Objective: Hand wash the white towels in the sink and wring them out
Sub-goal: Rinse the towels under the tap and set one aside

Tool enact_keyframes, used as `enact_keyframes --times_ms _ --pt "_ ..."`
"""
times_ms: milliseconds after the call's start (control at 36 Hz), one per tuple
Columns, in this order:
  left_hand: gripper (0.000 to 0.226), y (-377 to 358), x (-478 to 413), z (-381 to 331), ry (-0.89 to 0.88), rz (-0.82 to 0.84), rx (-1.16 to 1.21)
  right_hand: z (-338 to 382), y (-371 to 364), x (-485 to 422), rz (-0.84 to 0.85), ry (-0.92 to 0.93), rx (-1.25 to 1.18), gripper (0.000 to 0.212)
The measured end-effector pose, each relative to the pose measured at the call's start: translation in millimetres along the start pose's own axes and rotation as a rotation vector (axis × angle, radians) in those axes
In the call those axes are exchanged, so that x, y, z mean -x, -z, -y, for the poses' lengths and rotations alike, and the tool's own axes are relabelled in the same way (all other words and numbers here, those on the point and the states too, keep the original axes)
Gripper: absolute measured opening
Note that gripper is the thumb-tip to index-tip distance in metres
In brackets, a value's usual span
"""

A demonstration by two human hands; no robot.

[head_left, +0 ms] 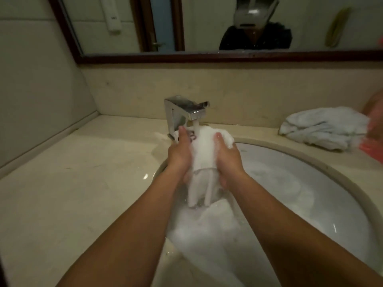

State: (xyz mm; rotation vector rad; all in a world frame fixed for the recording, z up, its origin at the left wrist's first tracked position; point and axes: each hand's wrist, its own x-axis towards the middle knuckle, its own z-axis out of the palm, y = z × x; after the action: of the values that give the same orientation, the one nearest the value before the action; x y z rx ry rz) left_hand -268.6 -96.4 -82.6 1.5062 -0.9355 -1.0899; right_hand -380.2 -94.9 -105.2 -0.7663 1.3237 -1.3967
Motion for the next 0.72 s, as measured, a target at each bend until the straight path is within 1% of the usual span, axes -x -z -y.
enact_keyframes --times_ms 28,83,139,167,250,306,361,444,472,556,583,639,667,694,722 --pt "0.074 0.9 -0.1 -1.0 0.027 -0.002 0.018 0.3 -2.1 1.0 -0.014 0.01 -0.003 0.03" --pt "0.081 2.5 -0.3 -2.7 0.033 -0.017 0.04 2.3 -7.0 4.5 -0.048 0.021 0.024 0.052" --pt "0.079 2.9 -0.1 -2.9 -0.028 -0.028 0.051 5.7 -10.9 9.8 -0.062 0.023 0.051 0.068" --pt "0.077 3.0 0.1 -3.6 -0.044 -0.032 0.041 7.6 -12.0 13.0 -0.07 0.025 0.054 0.071" --pt "0.078 3.1 -4.4 -2.9 -0.057 -0.059 0.039 10.4 -14.1 14.6 -0.099 0.061 0.053 0.06" --pt "0.081 1.8 -6.9 -2.4 -0.057 -0.065 0.043 10.5 -14.6 16.4 -0.13 0.065 0.1 0.055" --pt "0.077 0.5 -8.0 -0.4 -0.066 -0.07 0.052 8.1 -14.7 15.6 -0.155 0.076 0.131 0.053" --pt "0.066 -1.6 -9.7 -1.6 -0.102 -0.069 0.091 6.5 -16.5 14.7 -0.179 0.11 0.141 0.065" --pt "0.064 -1.9 -11.6 -1.6 -0.115 -0.066 0.094 7.1 -16.6 13.4 -0.179 0.123 0.142 0.066" --pt "0.055 -0.4 -7.8 -5.1 -0.082 -0.043 0.122 8.4 -15.2 9.8 -0.156 0.12 0.104 0.055" --pt "0.054 -0.9 -8.1 -5.1 -0.1 -0.044 0.122 7.7 -14.4 8.3 -0.152 0.098 0.081 0.056" --pt "0.055 -2.7 -8.6 -4.6 -0.138 -0.033 0.101 7.0 -14.0 7.6 -0.152 0.048 0.081 0.076" --pt "0.055 -2.0 -7.4 -4.6 -0.139 -0.034 0.093 6.9 -14.8 7.5 -0.159 0.023 0.089 0.083" --pt "0.054 -0.6 -6.6 -4.4 -0.136 -0.043 0.095 8.1 -15.5 8.3 -0.179 0.015 0.109 0.08" --pt "0.054 1.1 -6.8 -3.4 -0.136 -0.048 0.09 9.8 -14.5 9.3 -0.208 0.025 0.162 0.07"
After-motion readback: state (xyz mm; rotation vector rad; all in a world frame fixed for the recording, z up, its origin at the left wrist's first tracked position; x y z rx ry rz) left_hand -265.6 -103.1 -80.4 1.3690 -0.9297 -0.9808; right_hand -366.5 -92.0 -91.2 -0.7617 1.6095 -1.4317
